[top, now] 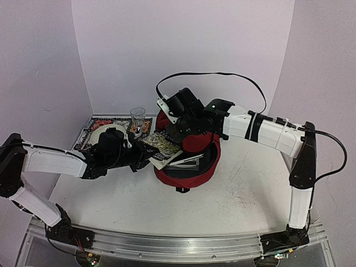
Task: Pack the student bag
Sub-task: Place the book in the largest pocket of the bag.
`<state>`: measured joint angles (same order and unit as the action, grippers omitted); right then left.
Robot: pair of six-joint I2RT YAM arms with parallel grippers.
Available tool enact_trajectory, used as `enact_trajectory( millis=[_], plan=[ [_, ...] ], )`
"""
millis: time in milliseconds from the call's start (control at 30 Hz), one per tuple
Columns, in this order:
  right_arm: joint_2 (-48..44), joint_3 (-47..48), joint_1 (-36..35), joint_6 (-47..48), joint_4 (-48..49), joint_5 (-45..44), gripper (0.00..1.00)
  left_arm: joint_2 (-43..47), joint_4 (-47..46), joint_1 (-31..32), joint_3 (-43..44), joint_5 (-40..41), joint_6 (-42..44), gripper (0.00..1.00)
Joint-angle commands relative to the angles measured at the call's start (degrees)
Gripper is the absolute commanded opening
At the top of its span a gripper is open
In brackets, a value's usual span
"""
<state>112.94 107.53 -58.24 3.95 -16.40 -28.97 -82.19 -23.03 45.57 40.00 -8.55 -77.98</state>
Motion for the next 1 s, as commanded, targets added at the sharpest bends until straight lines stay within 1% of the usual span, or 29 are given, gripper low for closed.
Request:
enact_trajectory(
  millis=[0,133,267,400,500,567,667,733,833,967],
  plan=[
    [-5.02,0.89,-0.98,-1.41,0.76,0.83,0.00,4.00,-10.76,2.29,3.78,4.11,-1.77,0.00],
    [-5.28,0.63,-0.96,-1.32,0.68,0.80,0.00,5.79,-10.97,2.31,2.52,4.35,-3.90,0.00],
    [-5.37,0.77,-0.99,-0.99,0.63,0.84,0.00,4.95,-11.94,3.16,4.09,3.69,-3.84,0.00],
    [-5.77,0.93,-0.97,-1.41,0.51,2.08,0.00,2.64,-13.31,4.17,5.17,4.09,-3.40,0.00],
    [-6.15,1.32,-0.95,-2.12,0.29,3.53,0.00,-0.66,-17.21,5.99,5.30,3.68,-4.13,0.00],
    [-6.42,1.36,-0.98,-2.34,0.17,3.92,0.00,-2.51,-18.99,6.96,5.77,2.47,-4.66,0.00],
    [-6.86,0.95,-0.99,-2.22,0.06,3.99,0.00,-6.36,-19.19,7.84,7.87,-2.97,-4.75,0.00],
    [-7.15,0.71,-0.93,-2.23,0.05,3.97,0.00,-8.16,-19.50,8.39,8.35,-4.78,-5.76,0.00],
    [-7.37,0.32,-1.00,-2.24,-0.03,3.89,0.00,-7.90,-19.81,8.92,6.98,-3.11,-5.43,0.00],
    [-7.84,-0.61,-0.99,-2.53,-0.01,4.25,0.00,-6.31,-19.89,8.92,8.25,-1.61,-2.51,0.00]
  ],
)
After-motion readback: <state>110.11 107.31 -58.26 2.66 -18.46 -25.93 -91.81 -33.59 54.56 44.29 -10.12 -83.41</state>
